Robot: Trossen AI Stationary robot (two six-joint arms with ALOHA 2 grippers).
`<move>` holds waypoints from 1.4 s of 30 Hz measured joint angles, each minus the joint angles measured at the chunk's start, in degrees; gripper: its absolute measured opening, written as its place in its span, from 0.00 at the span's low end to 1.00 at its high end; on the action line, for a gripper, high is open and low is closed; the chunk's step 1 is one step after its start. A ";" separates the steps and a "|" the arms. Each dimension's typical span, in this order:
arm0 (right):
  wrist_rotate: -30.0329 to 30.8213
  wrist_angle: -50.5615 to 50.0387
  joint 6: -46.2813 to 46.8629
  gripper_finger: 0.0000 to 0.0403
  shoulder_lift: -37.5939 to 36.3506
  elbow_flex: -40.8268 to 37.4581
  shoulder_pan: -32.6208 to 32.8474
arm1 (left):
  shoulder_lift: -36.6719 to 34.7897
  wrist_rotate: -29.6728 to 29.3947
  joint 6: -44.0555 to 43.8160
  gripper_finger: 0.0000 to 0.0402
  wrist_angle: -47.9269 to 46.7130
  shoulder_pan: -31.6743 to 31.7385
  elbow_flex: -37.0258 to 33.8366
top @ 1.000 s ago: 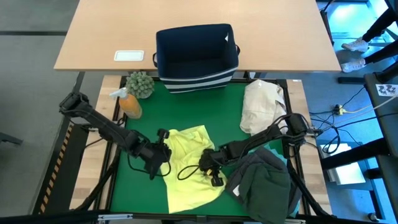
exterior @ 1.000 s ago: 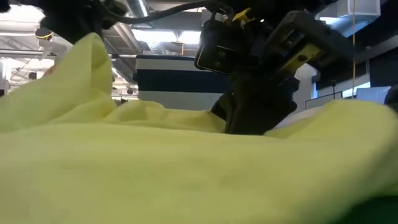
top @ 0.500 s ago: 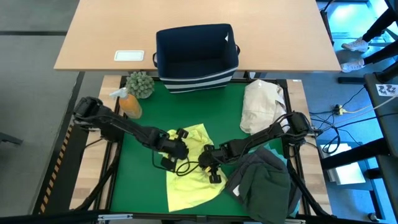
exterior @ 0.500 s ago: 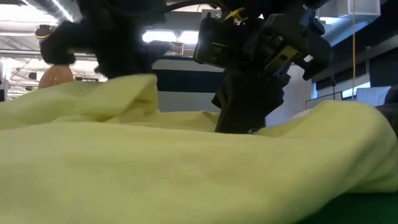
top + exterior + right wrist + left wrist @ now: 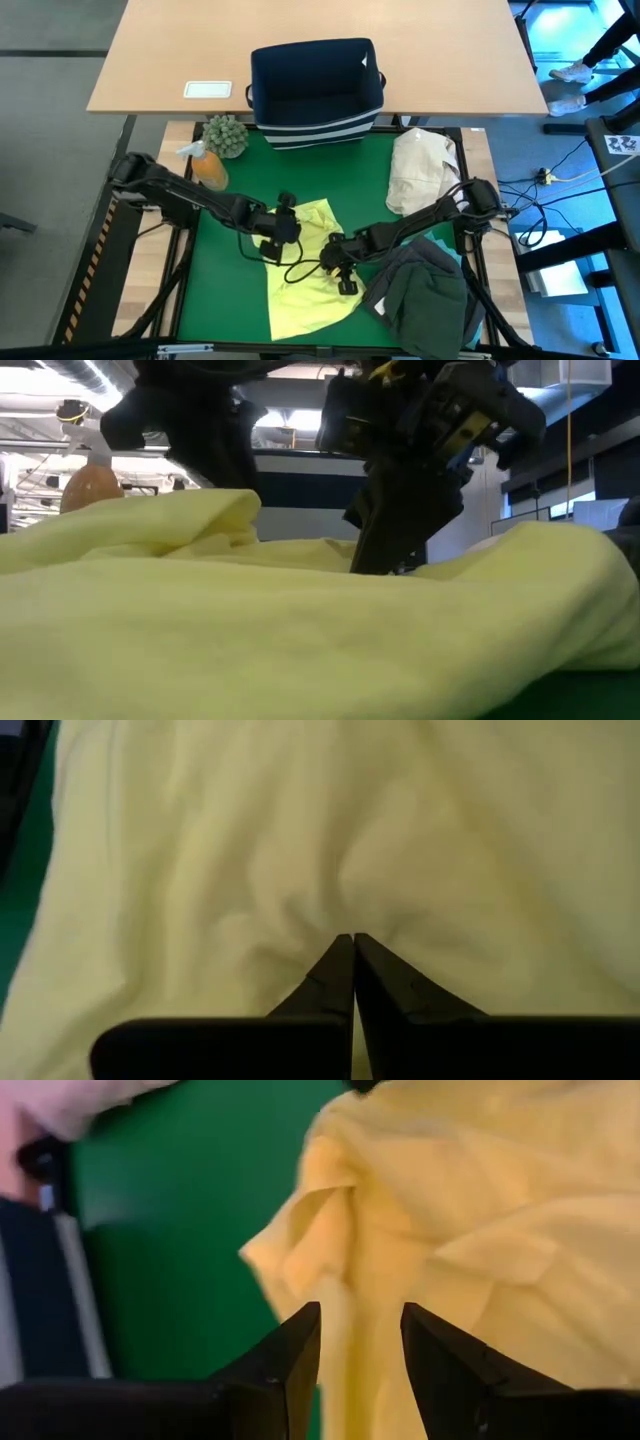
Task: Fold laundry
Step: Fold the yellow shirt on the table
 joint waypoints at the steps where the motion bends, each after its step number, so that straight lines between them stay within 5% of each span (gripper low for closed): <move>1: 0.40 -0.83 -0.07 0.03 -0.57 0.00 0.00 | -0.89 -1.05 -0.62 0.34 -0.93 -0.32 0.00; 5: 3.23 -3.36 -1.06 0.03 -3.83 0.00 0.02 | -4.08 -4.19 -5.19 0.34 -4.57 -2.61 0.00; 11: 8.27 -6.95 -3.14 0.03 -9.21 0.10 1.05 | -6.43 -0.33 -18.54 0.34 -1.77 -10.83 0.11; 20: 6.93 -6.43 -10.40 0.05 -9.82 0.11 8.79 | 4.80 -0.68 -27.86 0.31 13.08 -28.22 0.07; 25: 7.44 -3.62 -12.03 0.20 -9.04 0.11 14.13 | 10.61 -1.07 -27.99 0.31 26.98 -31.19 0.07; 34: 10.98 -1.34 -9.20 0.58 -5.18 0.09 18.92 | 15.58 6.90 -34.11 0.36 30.57 -30.27 0.31; 42: 11.00 -1.70 -8.80 0.67 -4.23 0.09 19.18 | 18.91 9.79 -34.15 0.46 23.76 -30.98 7.38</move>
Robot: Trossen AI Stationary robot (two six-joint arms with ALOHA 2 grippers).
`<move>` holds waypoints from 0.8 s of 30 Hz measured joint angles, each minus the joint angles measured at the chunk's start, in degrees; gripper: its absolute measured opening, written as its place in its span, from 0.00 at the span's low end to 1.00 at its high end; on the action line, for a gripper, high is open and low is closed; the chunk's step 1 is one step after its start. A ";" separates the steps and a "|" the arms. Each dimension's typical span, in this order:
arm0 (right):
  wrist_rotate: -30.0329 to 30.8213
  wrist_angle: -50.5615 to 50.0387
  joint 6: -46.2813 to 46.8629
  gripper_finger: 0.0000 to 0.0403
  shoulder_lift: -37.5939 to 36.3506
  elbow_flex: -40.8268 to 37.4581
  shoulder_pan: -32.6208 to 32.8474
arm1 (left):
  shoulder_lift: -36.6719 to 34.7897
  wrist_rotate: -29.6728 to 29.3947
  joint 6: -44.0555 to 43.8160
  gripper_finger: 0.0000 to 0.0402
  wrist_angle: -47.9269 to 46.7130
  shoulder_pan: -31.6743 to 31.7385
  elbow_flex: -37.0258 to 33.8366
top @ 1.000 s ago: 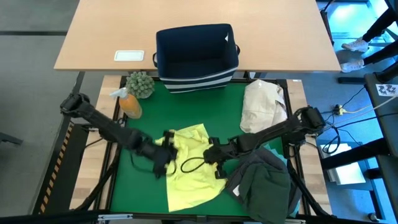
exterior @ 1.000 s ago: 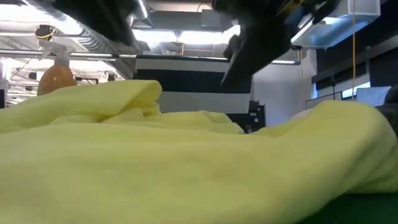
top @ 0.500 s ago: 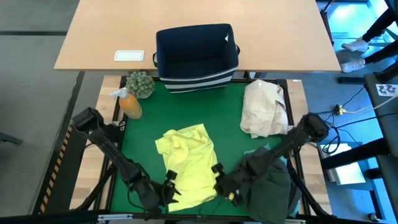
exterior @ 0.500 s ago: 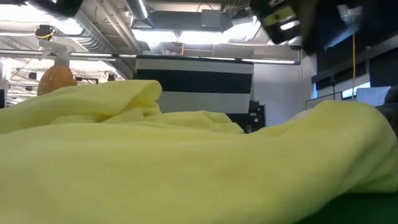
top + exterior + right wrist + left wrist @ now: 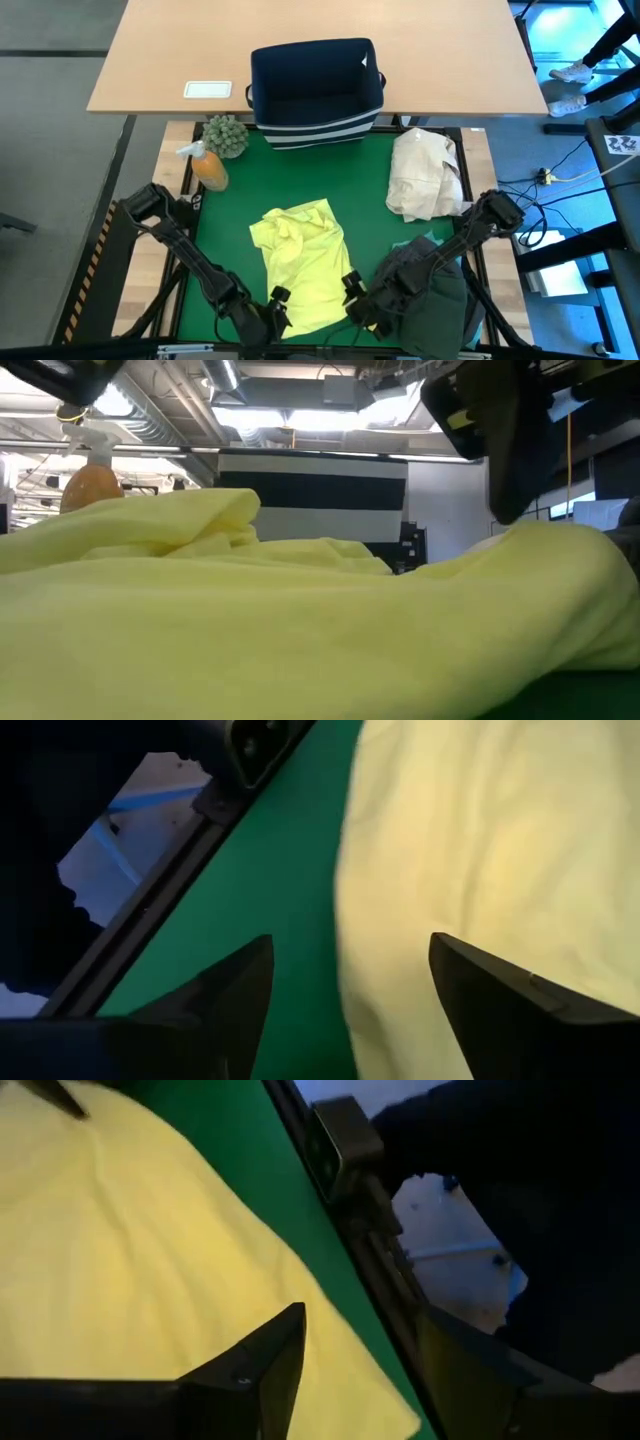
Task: Fold laundry
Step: Fold the yellow shirt on the table
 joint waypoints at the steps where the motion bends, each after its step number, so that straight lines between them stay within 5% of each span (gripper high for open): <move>1: 0.03 -0.23 0.01 0.66 0.00 0.00 -0.04 | 0.55 0.03 -0.85 0.47 -1.67 -0.20 1.12; 7: 0.77 -1.10 0.14 0.64 0.18 0.00 -0.02 | 5.74 2.71 -7.26 0.56 -12.23 -1.44 5.96; 13: 1.41 -3.13 1.52 0.64 0.35 -0.07 0.03 | 10.51 3.64 -10.23 0.68 -12.61 -1.83 8.88; 24: 3.61 -3.11 3.88 0.64 4.44 -0.07 1.21 | 10.98 -3.77 -16.45 0.81 -19.72 -1.96 9.23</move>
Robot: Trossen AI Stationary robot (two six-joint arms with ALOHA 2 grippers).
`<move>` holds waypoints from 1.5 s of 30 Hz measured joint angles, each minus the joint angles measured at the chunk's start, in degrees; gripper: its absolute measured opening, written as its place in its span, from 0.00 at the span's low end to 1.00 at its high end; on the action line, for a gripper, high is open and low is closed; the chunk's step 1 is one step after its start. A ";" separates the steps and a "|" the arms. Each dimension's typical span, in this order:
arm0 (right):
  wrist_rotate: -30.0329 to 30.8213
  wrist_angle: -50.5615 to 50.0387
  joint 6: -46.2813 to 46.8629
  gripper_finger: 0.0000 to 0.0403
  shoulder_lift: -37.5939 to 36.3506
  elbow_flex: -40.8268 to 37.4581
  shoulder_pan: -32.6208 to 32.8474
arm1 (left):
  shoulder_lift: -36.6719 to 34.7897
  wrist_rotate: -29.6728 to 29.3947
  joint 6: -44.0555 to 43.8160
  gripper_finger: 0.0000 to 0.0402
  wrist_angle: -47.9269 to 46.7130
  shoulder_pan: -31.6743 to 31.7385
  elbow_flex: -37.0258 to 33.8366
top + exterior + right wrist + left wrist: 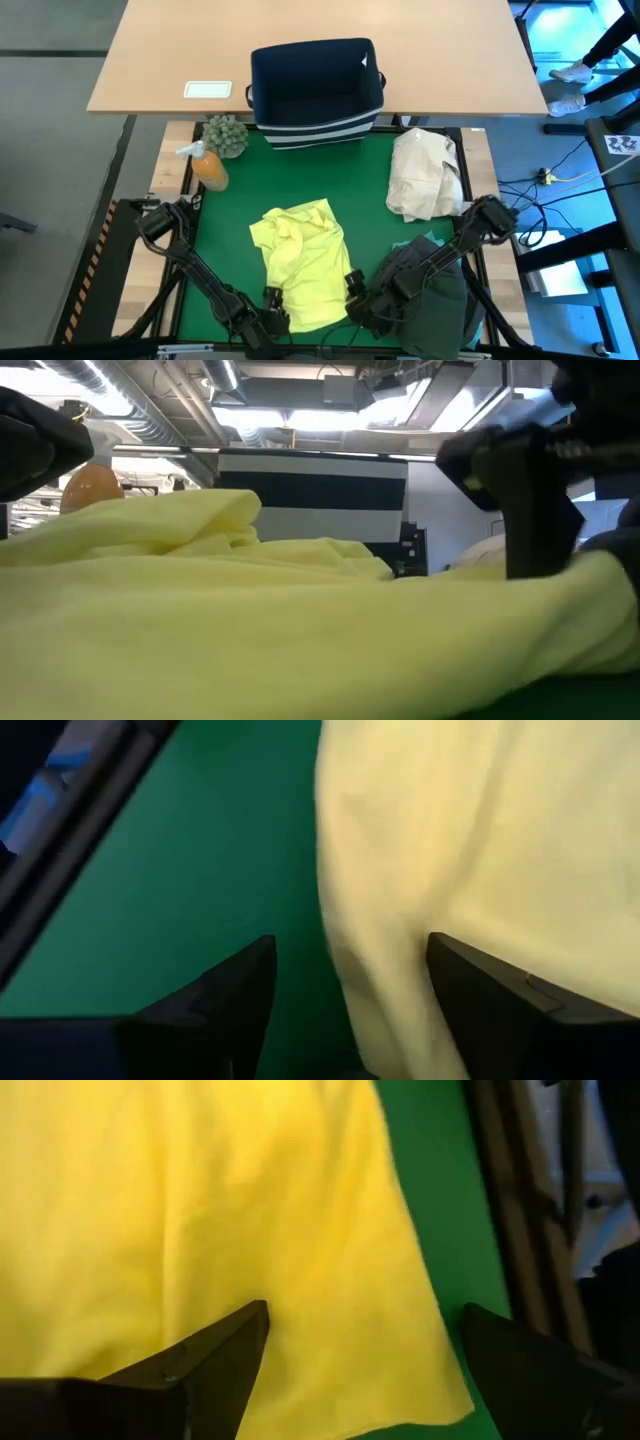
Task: Fold laundry
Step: Fold the yellow shirt on the table
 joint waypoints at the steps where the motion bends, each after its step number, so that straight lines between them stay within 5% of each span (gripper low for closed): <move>1: 0.44 0.04 0.54 0.64 0.58 0.00 0.00 | -0.01 -0.68 -0.76 0.81 -0.80 -0.13 0.01; 7: 3.30 -1.56 5.00 0.62 1.94 0.32 0.02 | 0.32 -3.33 -4.33 0.77 -3.73 -0.22 -0.15; 11: 4.16 -2.22 5.19 0.49 1.84 0.26 0.00 | 2.13 -2.55 -4.83 0.65 -3.75 -0.46 0.01; 18: 4.20 -9.19 6.68 0.06 2.10 4.24 -0.15 | 2.51 -3.36 -7.33 0.24 -3.83 -1.13 0.45; 21: 3.77 -13.43 6.94 0.04 2.22 7.99 0.02 | 2.73 -3.00 -7.41 0.05 -6.21 -1.55 3.23; 29: 2.27 -22.08 6.67 0.02 2.20 19.04 2.76 | 2.99 0.02 -7.46 0.01 -19.45 -5.20 18.03; 37: 6.36 -33.25 6.14 0.02 2.00 27.72 3.67 | 2.86 -9.89 -8.39 0.01 -36.34 -9.23 31.50; 45: 12.48 -39.90 4.61 0.01 1.32 29.68 -0.47 | 0.74 -14.26 -13.39 0.00 -46.95 -10.12 32.56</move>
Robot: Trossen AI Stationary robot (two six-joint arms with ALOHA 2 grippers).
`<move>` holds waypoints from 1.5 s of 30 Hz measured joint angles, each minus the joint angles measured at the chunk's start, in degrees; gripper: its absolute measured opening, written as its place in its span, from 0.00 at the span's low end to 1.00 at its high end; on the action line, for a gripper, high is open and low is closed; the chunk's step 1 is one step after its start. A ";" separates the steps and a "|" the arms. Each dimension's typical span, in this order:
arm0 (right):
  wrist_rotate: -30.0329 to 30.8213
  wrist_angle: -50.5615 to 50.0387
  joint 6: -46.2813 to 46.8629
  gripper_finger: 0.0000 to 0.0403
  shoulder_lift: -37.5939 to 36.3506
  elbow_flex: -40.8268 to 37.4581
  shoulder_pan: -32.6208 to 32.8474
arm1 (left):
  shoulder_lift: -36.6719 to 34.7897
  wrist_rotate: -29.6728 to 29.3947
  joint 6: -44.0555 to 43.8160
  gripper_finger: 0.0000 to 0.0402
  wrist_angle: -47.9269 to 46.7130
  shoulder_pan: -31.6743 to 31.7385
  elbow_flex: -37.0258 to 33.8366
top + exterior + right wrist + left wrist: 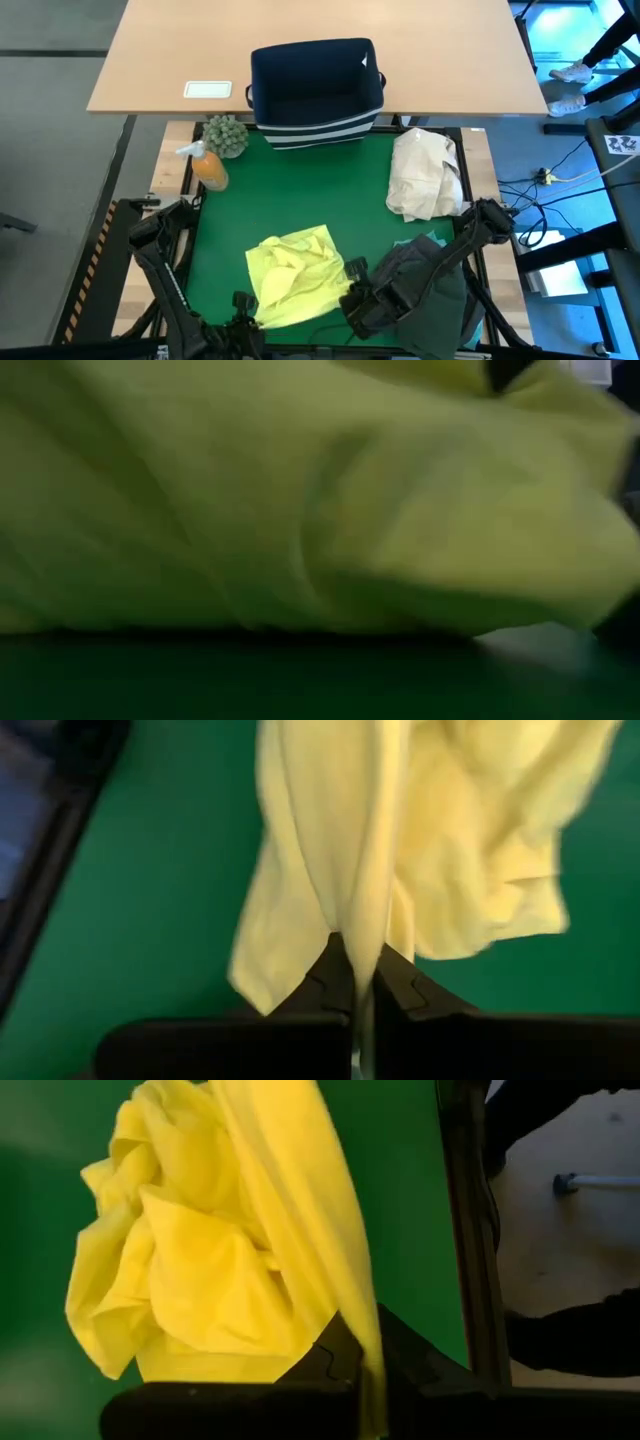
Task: Fold laundry
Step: Fold the yellow shirt on the table
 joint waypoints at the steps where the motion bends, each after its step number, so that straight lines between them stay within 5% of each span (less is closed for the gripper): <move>1: 0.35 0.00 -0.75 0.01 -0.35 0.00 -0.45 | -0.66 -0.02 -0.04 0.00 0.02 -0.02 -0.36; 17: 7.27 -3.66 -6.59 0.00 -4.26 -0.08 -6.64 | -10.50 -1.86 -1.48 0.00 -4.87 1.12 -2.84; 28: 6.07 -1.97 -8.41 0.00 -4.19 -0.90 -7.53 | -32.95 -0.19 -4.26 0.00 28.25 2.35 -40.69; 35: 6.82 1.29 -11.15 0.00 -4.21 -2.75 -14.63 | -42.68 0.08 -5.74 0.00 33.02 5.02 -54.12; 45: 0.62 20.15 -16.10 0.00 -4.06 -17.37 -27.09 | -49.69 4.93 -6.12 0.00 36.48 12.41 -67.57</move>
